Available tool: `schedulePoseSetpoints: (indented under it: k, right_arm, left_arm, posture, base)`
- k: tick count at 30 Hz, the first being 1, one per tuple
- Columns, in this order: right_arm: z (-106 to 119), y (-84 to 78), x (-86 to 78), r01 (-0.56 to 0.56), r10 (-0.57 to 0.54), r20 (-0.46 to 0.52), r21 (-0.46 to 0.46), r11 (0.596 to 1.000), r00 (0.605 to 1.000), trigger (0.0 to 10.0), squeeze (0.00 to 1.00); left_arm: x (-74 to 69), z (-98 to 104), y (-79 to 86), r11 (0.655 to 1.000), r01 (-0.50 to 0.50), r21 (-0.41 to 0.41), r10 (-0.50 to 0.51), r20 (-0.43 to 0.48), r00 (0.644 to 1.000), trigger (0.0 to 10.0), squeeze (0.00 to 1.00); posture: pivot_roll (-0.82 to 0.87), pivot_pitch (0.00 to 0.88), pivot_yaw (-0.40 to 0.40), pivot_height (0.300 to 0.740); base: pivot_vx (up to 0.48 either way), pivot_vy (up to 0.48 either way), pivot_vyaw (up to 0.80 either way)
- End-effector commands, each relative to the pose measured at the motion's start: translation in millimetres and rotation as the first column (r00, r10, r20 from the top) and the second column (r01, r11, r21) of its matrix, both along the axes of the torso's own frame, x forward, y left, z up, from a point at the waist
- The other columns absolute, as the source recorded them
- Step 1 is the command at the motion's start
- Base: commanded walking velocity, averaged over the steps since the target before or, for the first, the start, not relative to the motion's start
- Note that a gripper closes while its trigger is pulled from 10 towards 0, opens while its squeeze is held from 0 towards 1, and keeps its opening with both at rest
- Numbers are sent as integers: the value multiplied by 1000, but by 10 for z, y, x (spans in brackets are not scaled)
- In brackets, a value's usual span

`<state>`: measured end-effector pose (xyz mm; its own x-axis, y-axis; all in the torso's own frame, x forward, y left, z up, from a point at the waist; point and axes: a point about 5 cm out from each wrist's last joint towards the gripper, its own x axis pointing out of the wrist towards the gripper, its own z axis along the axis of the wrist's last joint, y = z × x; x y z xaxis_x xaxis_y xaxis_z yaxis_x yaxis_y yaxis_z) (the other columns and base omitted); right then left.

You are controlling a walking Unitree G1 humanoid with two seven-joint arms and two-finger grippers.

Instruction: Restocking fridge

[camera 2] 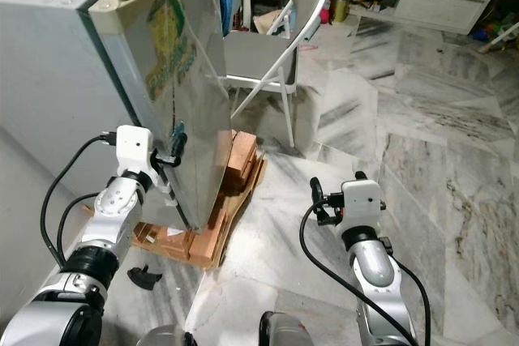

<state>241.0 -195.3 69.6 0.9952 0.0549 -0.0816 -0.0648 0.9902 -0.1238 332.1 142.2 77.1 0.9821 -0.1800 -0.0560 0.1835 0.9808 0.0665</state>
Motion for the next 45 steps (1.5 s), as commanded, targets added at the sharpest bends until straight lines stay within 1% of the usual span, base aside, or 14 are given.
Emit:
schedulePoseSetpoints:
  k: [1, 5, 11, 14, 17, 20, 22, 24, 27, 29, 33, 34, 40, 45]
  right_arm:
    - [31, -8, 15, 9, -9, 8, 0, 1000, 1000, 10000, 0]
    - [21, -2, 15, 7, -7, 4, 2, 1000, 1000, 10000, 0]
    - [-91, -2, -91, -3, 3, -54, 3, 1000, 999, 10000, 0]
    - [-171, -15, -164, -5, 5, -96, -1, 1000, 995, 10000, 0]
    - [-227, -2, -204, -2, 3, -120, 7, 1000, 993, 10000, 0]
    - [-236, 26, -211, -9, 10, -124, 6, 1000, 992, 10000, 0]
    - [-237, 31, -213, -8, 9, -127, 10, 1000, 992, 10000, 0]
    - [-240, 32, -219, -5, 7, -129, 14, 1000, 992, 10000, 0]
    - [-263, 24, -244, -1, 3, -135, 18, 1000, 991, 10000, 0]
    - [-267, 27, -248, -1, 3, -135, 19, 1000, 991, 10000, 0]
    - [-259, 76, -235, -16, 19, -121, 30, 999, 993, 10000, 0]
    - [-259, 76, -235, -16, 19, -121, 30, 999, 993, 10000, 0]
    - [-219, 51, -189, -9, 12, -100, 28, 1000, 995, 10000, 0]
    - [-152, 69, -110, -31, 32, -71, 16, 999, 997, 10000, 0]
  left_arm:
    - [36, -16, -77, 999, 32, 19, -31, -25, 999, 10000, 0]
    - [121, 40, -120, 999, 30, 27, -30, -32, 999, 10000, 0]
    - [299, 242, -398, 996, 85, 27, -84, -23, 996, 10000, 0]
    - [300, 470, -947, 964, 265, 9, -266, 45, 963, 10000, 0]
    - [-55, 702, -1852, 799, 601, 11, -596, 149, 789, 10000, 0]
    - [-348, 853, -2276, 684, 730, 11, -713, 226, 664, 10000, 0]
    - [-410, 891, -2367, 663, 748, -21, -723, 240, 648, 10000, 0]
    - [-388, 878, -2344, 673, 739, -32, -713, 235, 660, 10000, 0]
    - [-240, 768, -2099, 742, 670, -33, -651, 206, 731, 10000, 0]
    - [-211, 747, -2030, 755, 655, -36, -636, 201, 745, 10000, 0]
    - [-41, 517, -1302, 870, 491, -55, -478, 151, 865, 10000, 0]
    - [-41, 517, -1302, 870, 491, -55, -478, 151, 865, 10000, 0]
    - [-120, 270, -779, 942, 335, -34, -330, 104, 938, 10000, 0]
    - [-325, 185, -524, 968, 250, 7, -250, 94, 964, 10000, 0]
  posture:
    - [-22, 70, 0, 740]
    - [-23, 69, 0, 740]
    - [-28, 66, 1, 740]
    - [-23, 64, 4, 740]
    - [-25, 59, 8, 740]
    - [-37, 59, 14, 740]
    - [-39, 59, 16, 740]
    - [-40, 59, 19, 740]
    - [-33, 60, 23, 740]
    - [-27, 62, 25, 740]
    - [-13, 63, 27, 740]
    - [-13, 63, 27, 740]
    - [16, 76, 19, 740]
    - [30, 87, 16, 740]
  base:
    - [0, 0, 0]
    - [0, 0, 0]
    - [0, 0, 0]
    - [0, 0, 0]
    - [0, 0, 0]
    - [0, 0, 0]
    - [0, 0, 0]
    - [0, 0, 0]
    - [0, 0, 0]
    - [0, 0, 0]
    - [0, 0, 0]
    - [0, 0, 0]
    - [142, -192, -485]
    - [315, -359, -800]
